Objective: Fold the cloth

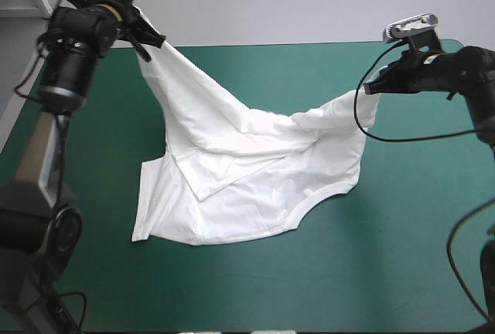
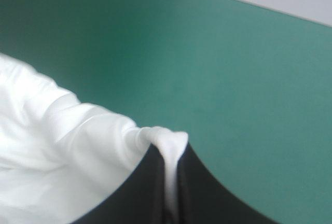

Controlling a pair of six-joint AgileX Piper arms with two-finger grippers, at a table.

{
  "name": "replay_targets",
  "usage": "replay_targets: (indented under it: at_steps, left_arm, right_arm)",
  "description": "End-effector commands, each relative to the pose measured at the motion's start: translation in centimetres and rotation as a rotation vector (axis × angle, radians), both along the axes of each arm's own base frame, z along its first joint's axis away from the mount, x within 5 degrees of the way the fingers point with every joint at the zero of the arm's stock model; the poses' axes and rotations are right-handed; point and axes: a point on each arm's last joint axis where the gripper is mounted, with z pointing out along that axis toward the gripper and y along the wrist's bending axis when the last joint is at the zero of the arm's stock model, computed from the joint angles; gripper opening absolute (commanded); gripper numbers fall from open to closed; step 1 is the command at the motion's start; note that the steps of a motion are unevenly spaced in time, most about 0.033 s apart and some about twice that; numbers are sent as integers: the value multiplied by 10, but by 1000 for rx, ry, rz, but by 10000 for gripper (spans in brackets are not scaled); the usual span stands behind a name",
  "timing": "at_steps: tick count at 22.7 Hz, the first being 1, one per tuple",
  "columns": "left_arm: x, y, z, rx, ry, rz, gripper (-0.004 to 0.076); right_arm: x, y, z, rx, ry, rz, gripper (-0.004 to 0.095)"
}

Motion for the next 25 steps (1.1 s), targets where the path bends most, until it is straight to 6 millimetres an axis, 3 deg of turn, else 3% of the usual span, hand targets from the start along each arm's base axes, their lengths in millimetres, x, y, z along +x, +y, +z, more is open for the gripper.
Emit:
replay_targets:
  at_steps: [1,3,9,12,14,15,16,17,18,21,22,25]
  left_arm:
    - [24,-7,-7,-31,-72,-13,20]
    - [41,-11,-26,-38,-25,-4,19]
    - [65,-19,-66,-51,98,-5,19]
    - [68,-20,-79,-46,155,1,20]
    - [68,-21,-80,-65,167,-5,54]
    - [66,-23,-79,-84,175,-13,126]
    - [64,-23,-77,-96,185,-19,180]
    - [58,-23,-75,-109,220,-22,294]
    - [53,-22,-73,-108,250,-17,361]
    - [41,-18,-56,-116,234,-10,361]
    - [31,-17,-41,-145,200,-22,361]
    - [16,-15,-16,-171,118,-43,360]
  right_arm:
    - [41,-3,-5,2,-67,-17,0]
    - [64,-3,-17,5,-43,-13,0]
    - [113,-2,-37,31,11,-6,1]
    - [124,-2,-41,33,18,-6,43]
    - [124,-3,-38,21,-7,-8,206]
    - [123,-3,-34,21,-17,-7,366]
    - [121,-3,-30,25,-22,-9,452]
    - [117,-2,-19,40,-37,-14,570]
    - [109,-2,0,46,-80,-17,586]
    - [80,-5,50,45,-219,-27,554]
    - [59,-7,76,50,-279,-29,542]
    - [23,-12,117,47,-398,-50,536]
